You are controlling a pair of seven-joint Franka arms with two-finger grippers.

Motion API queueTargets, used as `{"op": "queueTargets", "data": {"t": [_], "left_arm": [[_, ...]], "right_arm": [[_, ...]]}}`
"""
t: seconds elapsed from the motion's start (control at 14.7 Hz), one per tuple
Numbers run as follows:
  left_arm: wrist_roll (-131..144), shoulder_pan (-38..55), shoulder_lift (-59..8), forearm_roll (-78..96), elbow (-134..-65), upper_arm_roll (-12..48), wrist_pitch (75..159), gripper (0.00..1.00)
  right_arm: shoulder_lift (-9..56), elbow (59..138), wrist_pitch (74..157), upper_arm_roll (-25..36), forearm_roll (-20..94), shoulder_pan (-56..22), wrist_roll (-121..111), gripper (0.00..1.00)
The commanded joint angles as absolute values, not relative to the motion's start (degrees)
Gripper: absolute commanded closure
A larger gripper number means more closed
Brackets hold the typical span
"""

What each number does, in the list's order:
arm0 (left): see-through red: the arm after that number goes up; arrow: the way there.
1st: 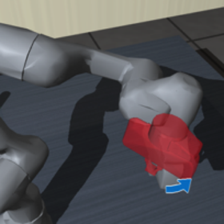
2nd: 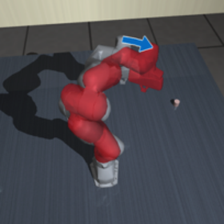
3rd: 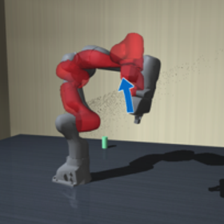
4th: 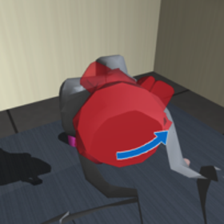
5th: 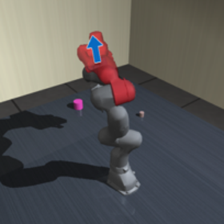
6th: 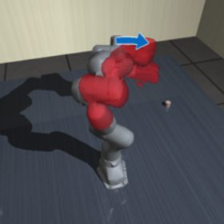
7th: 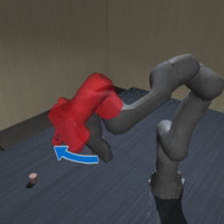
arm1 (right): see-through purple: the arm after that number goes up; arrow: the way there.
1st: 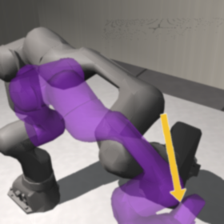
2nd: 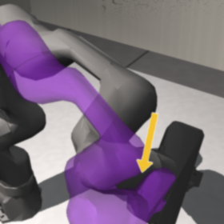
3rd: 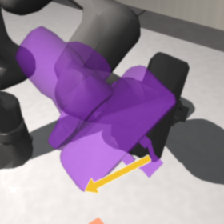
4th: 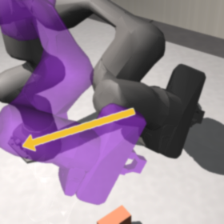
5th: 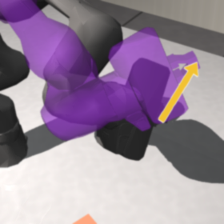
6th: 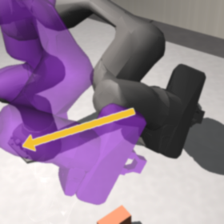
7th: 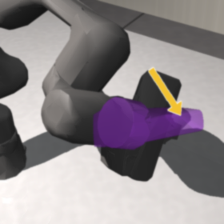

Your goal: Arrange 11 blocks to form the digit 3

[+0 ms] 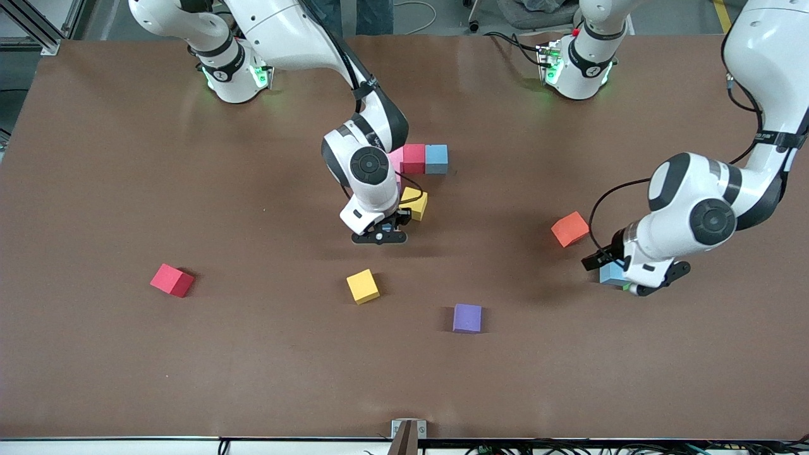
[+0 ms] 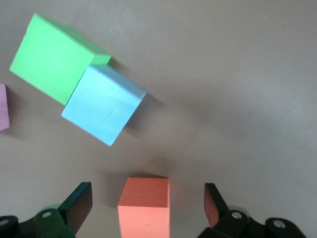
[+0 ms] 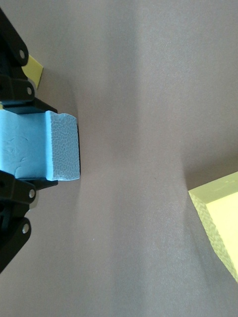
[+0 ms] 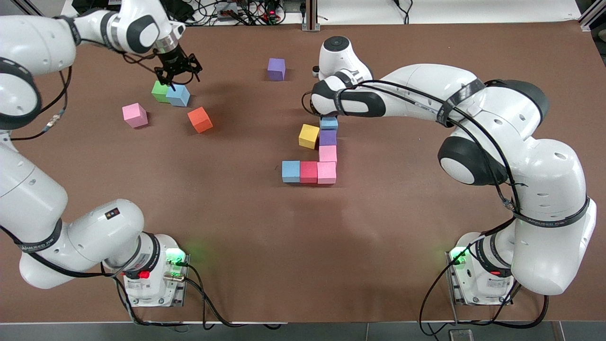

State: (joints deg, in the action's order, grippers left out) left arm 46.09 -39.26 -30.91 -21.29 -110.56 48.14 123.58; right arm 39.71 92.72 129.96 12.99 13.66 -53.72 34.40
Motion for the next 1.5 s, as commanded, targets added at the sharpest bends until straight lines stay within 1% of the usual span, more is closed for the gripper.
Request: {"op": "queueTargets", "data": {"t": [0.0, 0.14, 0.2, 0.34, 0.55, 0.68, 0.89, 1.02, 1.29, 1.43], "left_arm": [[46.84, -41.57, -25.68, -21.8, -118.98, 50.71, 129.0, 0.01], [46.85, -41.84, -22.69, -21.8, -124.25, 50.63, 134.8, 0.01], [46.85, -41.84, -22.24, -21.8, -125.93, 50.63, 136.65, 0.01], [46.85, -41.92, -22.15, -21.8, -127.61, 50.54, 138.33, 0.01], [46.67, -43.76, -22.58, -23.8, -131.21, 50.36, 144.39, 0.01], [46.67, -44.73, -23.37, -26.53, -131.83, 50.27, 145.81, 0.01], [46.93, -45.44, -25.57, -26.72, -131.75, 50.27, 146.78, 0.01], [47.02, -45.44, -25.84, -26.72, -131.66, 50.27, 146.78, 0.01], [47.98, -45.26, -26.72, -26.72, -131.31, 50.36, 146.78, 0.01], [48.86, -44.74, -27.33, -26.72, -131.13, 50.36, 146.78, 0.01]], "right_arm": [[39.55, 93.25, 130.25, 12.48, 16.34, -53.52, 33.05, 0.99], [39.55, 93.25, 130.34, 12.48, 17.31, -53.7, 33.05, 0.99], [39.64, 93.34, 130.25, 12.48, 17.31, -53.7, 33.05, 0.99], [39.55, 93.51, 130.34, 12.48, 17.31, -53.79, 33.05, 0.99], [39.73, 93.78, 130.34, 12.48, 17.31, -54.05, 33.05, 0.99], [40.25, 93.78, 130.43, 12.48, 17.31, -54.05, 33.13, 0.98], [40.25, 93.78, 130.61, 12.48, 17.23, -54.14, 33.13, 0.98], [40.25, 93.78, 130.61, 12.48, 17.23, -54.23, 33.13, 0.98], [40.25, 93.6, 130.17, 12.57, 16.7, -54.14, 32.87, 0.94], [40.17, 93.52, 129.99, 12.57, 16.44, -54.14, 32.17, 0.94]]}}
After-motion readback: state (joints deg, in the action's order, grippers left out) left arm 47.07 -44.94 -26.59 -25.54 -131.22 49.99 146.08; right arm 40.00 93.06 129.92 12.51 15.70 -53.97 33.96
